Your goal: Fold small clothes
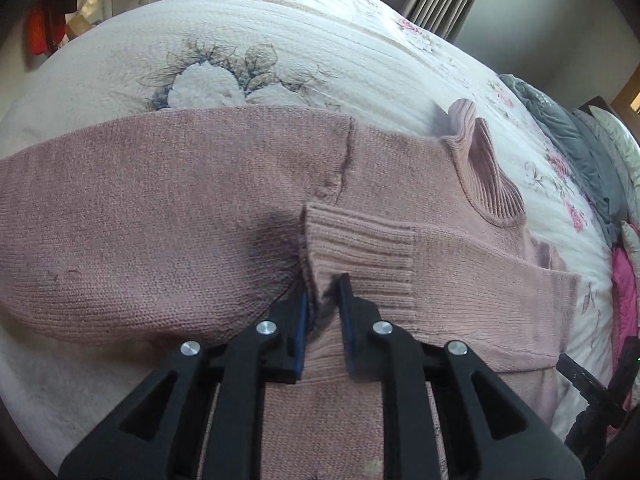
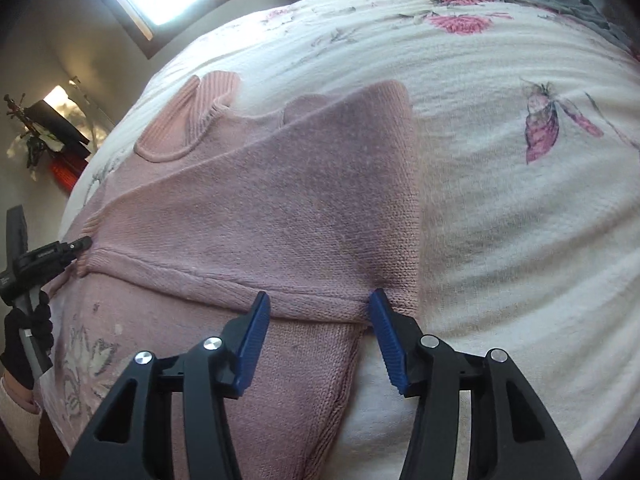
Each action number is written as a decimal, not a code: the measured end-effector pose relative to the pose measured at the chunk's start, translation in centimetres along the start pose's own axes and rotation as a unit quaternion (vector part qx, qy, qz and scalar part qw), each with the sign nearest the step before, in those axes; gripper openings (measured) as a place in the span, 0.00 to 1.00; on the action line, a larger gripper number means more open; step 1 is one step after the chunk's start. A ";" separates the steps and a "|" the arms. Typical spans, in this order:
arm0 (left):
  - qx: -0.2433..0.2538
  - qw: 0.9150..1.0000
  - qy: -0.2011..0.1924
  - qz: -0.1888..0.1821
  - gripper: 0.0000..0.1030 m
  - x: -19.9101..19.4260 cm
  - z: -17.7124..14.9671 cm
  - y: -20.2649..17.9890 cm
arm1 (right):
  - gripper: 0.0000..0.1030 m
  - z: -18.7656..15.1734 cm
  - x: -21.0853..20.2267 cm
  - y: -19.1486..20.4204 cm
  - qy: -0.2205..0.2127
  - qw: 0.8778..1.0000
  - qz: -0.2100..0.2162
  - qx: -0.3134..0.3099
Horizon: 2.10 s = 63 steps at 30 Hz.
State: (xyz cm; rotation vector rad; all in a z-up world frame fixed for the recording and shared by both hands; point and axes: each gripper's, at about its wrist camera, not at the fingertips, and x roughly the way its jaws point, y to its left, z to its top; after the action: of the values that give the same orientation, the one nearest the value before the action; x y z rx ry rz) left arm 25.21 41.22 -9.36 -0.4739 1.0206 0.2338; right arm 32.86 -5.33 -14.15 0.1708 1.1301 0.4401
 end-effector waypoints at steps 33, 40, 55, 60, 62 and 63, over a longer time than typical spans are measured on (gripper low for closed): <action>-0.053 0.998 -0.028 -0.001 0.49 -8.0 -3.8 10.1 | 0.70 -5.4 -3.0 12.7 0.035 0.995 0.028 -0.091; -0.165 0.984 -0.062 0.022 0.52 -11.9 -5.6 21.9 | 0.71 -9.7 -2.5 18.5 0.057 0.988 0.063 -0.130; -0.321 0.938 -0.131 0.009 0.49 -12.7 -2.8 34.4 | 0.71 -11.9 1.4 22.2 0.091 0.981 0.040 -0.169; -0.342 0.929 -0.140 0.004 0.48 -12.5 -1.6 36.2 | 0.72 -12.2 2.5 22.0 0.095 0.981 0.040 -0.163; -0.340 0.930 -0.143 0.007 0.48 -12.5 -1.3 36.5 | 0.73 -12.2 2.6 22.1 0.094 0.981 0.039 -0.163; -0.337 0.930 -0.145 0.010 0.48 -12.3 -1.0 36.2 | 0.73 -12.2 2.7 22.1 0.094 0.981 0.039 -0.163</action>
State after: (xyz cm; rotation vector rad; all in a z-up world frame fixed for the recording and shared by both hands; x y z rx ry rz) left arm 3.61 72.78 -8.97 -1.0202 0.6334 0.6633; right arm 17.19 14.66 -13.83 -0.1164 1.2213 0.7166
